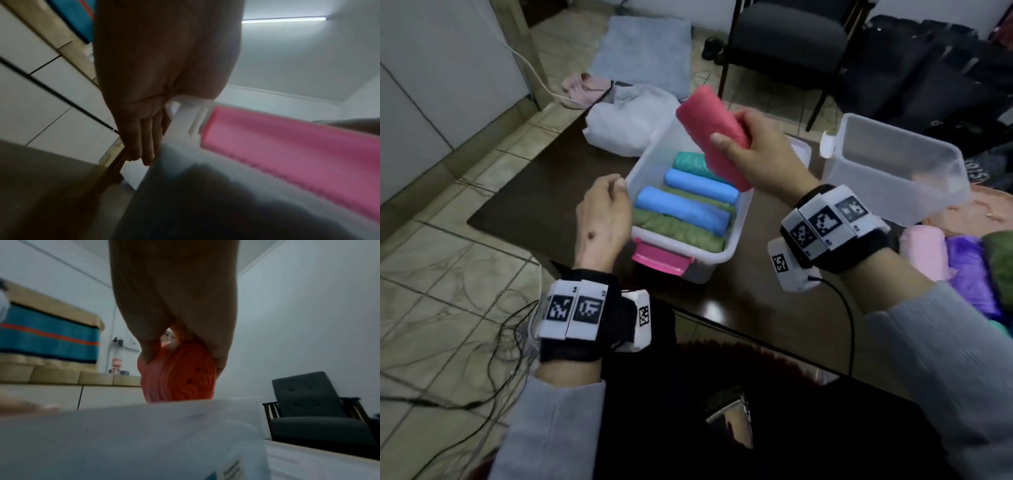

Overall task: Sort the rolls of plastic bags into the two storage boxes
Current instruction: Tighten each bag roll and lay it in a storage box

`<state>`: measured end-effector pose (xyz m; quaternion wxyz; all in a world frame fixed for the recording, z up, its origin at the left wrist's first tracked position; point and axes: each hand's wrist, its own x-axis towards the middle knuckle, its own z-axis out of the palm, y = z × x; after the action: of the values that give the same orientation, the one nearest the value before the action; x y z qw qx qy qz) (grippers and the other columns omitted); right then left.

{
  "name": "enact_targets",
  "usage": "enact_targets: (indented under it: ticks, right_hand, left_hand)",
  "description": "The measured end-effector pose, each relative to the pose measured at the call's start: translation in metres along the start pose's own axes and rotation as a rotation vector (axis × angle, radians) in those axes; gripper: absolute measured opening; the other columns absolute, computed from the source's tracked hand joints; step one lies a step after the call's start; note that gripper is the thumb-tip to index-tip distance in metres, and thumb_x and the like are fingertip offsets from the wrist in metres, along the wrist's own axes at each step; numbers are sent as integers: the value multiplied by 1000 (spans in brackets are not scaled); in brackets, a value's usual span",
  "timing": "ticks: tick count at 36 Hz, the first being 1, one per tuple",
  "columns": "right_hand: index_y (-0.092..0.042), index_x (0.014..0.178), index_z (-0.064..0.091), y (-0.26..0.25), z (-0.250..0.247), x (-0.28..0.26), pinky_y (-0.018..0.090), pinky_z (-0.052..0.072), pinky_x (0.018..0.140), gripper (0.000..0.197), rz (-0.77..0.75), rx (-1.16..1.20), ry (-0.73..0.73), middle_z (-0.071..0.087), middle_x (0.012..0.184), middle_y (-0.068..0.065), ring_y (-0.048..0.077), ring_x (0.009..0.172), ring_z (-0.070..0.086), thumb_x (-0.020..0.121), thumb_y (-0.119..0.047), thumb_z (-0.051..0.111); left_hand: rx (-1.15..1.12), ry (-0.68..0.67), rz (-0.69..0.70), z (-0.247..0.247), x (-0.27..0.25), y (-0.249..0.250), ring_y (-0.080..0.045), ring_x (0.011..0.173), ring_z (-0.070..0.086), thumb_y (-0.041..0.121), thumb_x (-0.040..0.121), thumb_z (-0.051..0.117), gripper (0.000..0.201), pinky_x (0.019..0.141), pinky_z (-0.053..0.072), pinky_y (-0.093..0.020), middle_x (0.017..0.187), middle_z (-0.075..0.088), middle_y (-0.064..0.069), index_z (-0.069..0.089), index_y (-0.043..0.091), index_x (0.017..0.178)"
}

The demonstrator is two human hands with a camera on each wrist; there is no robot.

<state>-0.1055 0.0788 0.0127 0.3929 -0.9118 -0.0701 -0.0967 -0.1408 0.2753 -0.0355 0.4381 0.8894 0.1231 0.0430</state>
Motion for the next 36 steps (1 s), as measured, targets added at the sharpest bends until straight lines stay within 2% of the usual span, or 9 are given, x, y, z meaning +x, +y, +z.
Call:
enact_targets:
  ticks: [3, 7, 14, 17, 21, 25, 29, 33, 36]
  right_hand:
    - [-6, 122, 47, -3, 17, 15, 20, 37, 63, 38, -11, -197, -158, 59, 102, 6, 13, 80, 54, 92, -27, 58]
    - [-4, 125, 45, -1, 36, 26, 30, 37, 84, 45, 37, -461, -362, 55, 126, 17, 29, 112, 52, 91, -30, 59]
    - [-6, 125, 53, -5, 37, 34, 25, 34, 81, 45, 205, -496, -619, 56, 126, 13, 25, 106, 52, 96, -40, 48]
    - [-7, 127, 54, -7, 36, 37, 29, 38, 91, 49, 277, -482, -698, 54, 130, 12, 24, 109, 53, 99, -43, 37]
    - [-7, 139, 43, -8, 46, 33, 33, 25, 110, 58, 328, -514, -673, 39, 147, 13, 26, 133, 38, 102, -45, 19]
    - [-3, 133, 46, -3, 55, 32, 28, 31, 100, 43, 289, -498, -621, 46, 139, 16, 27, 127, 44, 103, -29, 29]
    - [-4, 126, 52, 0, 51, 33, 26, 33, 94, 39, 279, -462, -621, 51, 133, 14, 25, 121, 47, 103, -28, 31]
    - [-5, 131, 49, -1, 54, 27, 29, 30, 100, 54, 282, -511, -669, 46, 138, 16, 28, 126, 43, 103, -42, 22]
    - [-13, 144, 33, -2, 60, 23, 40, 23, 109, 67, 266, -529, -571, 34, 146, 19, 35, 134, 30, 96, -59, 24]
  left_hand:
    - [-67, -47, -51, 2, 0, 2, -33, 108, 52, 27, 100, 31, 37, 75, 30, -30, 118, 58, -20, 62, 8, 101]
    - [-165, -25, -91, 3, -1, 3, -39, 104, 53, 26, 100, 33, 42, 79, 39, -38, 109, 60, -25, 44, 13, 62]
    - [-124, 15, -44, 6, -2, 0, -27, 83, 46, 26, 101, 31, 38, 66, 25, -30, 83, 51, -8, 46, 12, 69]
    - [-138, 22, -41, 8, -2, -1, -25, 77, 43, 27, 101, 31, 44, 65, 24, -30, 72, 47, -5, 39, 15, 60]
    - [-139, 29, -29, 8, -2, -1, -24, 71, 41, 26, 101, 31, 45, 64, 25, -31, 61, 41, 2, 35, 17, 57]
    - [-145, 43, -26, 9, -3, 0, -17, 58, 37, 27, 101, 32, 46, 62, 23, -31, 59, 38, 2, 32, 16, 56]
    - [-165, 62, -28, 10, -4, 0, -10, 54, 35, 27, 101, 32, 47, 61, 24, -32, 58, 38, 1, 31, 15, 56]
    - [-166, 78, -25, 11, -4, 0, -10, 53, 34, 27, 101, 33, 48, 60, 23, -32, 58, 37, 1, 30, 14, 55]
    - [-166, 83, -19, 12, -3, -1, -11, 53, 35, 27, 101, 33, 47, 59, 24, -32, 58, 37, 1, 31, 15, 55]
